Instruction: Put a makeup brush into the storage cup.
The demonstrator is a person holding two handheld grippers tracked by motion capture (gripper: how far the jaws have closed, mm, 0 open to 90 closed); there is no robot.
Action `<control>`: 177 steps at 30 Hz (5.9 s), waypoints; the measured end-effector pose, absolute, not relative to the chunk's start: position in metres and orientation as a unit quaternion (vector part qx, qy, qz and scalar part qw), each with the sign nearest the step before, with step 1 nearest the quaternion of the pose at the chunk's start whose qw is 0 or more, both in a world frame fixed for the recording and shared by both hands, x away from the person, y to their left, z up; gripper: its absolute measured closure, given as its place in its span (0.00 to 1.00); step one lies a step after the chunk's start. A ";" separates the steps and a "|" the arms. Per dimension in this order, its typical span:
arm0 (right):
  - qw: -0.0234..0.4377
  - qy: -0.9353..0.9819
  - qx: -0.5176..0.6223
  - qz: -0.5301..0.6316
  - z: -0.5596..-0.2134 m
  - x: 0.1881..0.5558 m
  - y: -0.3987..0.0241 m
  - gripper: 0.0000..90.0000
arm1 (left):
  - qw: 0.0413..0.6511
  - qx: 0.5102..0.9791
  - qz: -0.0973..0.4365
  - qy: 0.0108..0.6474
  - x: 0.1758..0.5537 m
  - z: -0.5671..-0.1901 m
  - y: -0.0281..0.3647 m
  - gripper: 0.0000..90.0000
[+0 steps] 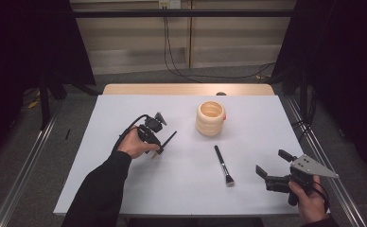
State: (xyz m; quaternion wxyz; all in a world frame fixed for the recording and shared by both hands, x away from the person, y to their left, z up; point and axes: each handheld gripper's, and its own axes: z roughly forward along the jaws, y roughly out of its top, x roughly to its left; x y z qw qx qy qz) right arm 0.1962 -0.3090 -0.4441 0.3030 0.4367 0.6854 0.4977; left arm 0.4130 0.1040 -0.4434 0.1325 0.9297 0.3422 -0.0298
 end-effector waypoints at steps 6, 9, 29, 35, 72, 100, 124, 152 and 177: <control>0.304 0.685 0.437 0.497 -0.444 0.196 -0.309 0.00 | 0.123 0.930 -0.020 0.347 0.413 -0.445 0.100 0.83; 0.304 0.686 0.436 0.497 -0.444 0.196 -0.308 0.00 | 0.116 0.933 -0.019 0.339 0.413 -0.445 0.099 0.84; 0.303 0.687 0.437 0.495 -0.444 0.197 -0.308 0.00 | 0.081 0.938 -0.003 0.338 0.413 -0.447 0.088 0.93; 0.304 0.688 0.436 0.495 -0.444 0.196 -0.308 0.00 | 0.087 0.937 -0.015 0.338 0.415 -0.445 0.091 0.93; 0.306 0.685 0.440 0.493 -0.444 0.196 -0.309 0.00 | 0.213 0.901 -0.007 0.377 0.402 -0.425 0.120 0.93; 0.305 0.684 0.441 0.494 -0.444 0.196 -0.309 0.00 | 0.399 0.838 0.054 0.369 0.379 -0.403 0.150 0.93; 0.298 0.683 0.444 0.497 -0.444 0.196 -0.309 0.00 | 0.503 0.794 0.114 0.322 0.351 -0.385 0.160 0.93; 0.297 0.679 0.446 0.502 -0.444 0.195 -0.309 0.00 | 0.560 0.767 0.108 0.293 0.314 -0.398 0.155 0.93; 0.282 0.660 0.424 0.552 -0.438 0.193 -0.305 0.00 | 0.600 0.749 0.079 0.270 0.281 -0.395 0.145 0.93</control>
